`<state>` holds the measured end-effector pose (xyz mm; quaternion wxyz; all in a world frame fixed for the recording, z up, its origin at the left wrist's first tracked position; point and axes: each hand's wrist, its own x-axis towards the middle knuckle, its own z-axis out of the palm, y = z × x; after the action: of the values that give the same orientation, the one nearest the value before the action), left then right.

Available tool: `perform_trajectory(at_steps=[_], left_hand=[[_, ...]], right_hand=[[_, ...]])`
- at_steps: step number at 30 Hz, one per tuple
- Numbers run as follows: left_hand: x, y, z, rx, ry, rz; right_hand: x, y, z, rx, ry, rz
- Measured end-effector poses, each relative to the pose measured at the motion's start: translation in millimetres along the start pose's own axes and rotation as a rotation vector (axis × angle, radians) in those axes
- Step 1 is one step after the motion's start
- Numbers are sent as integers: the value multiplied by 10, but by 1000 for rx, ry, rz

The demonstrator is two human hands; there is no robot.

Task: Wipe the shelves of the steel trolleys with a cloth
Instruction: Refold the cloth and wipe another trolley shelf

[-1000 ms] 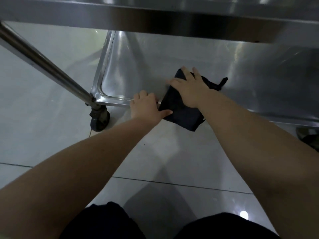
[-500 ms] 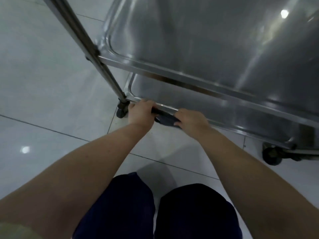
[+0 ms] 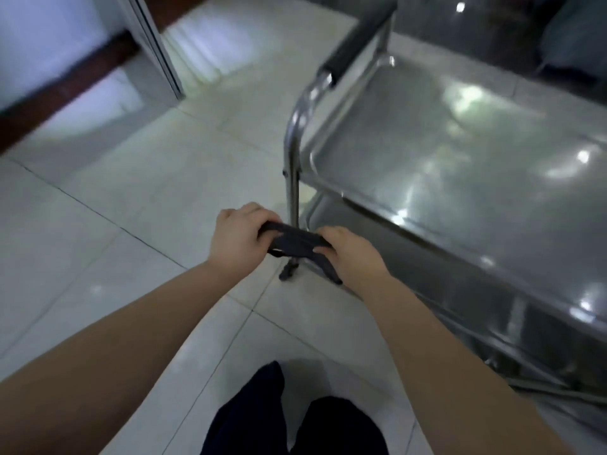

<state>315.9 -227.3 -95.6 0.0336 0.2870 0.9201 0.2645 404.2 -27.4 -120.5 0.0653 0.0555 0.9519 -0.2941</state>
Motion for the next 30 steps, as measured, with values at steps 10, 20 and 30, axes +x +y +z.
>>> perform_trajectory(at_steps=[10,20,30], left_hand=[[600,1063,-3225,85,279,99],[1118,1268,-4991,-106,694,105],[2181,396,-5775,-291,771,212]], right_hand=[[120,-2087,-2969,8,-36,-310],[565,-3440,-4336,409,517,-405],[1743,-4388,-4388,838,721,-369]])
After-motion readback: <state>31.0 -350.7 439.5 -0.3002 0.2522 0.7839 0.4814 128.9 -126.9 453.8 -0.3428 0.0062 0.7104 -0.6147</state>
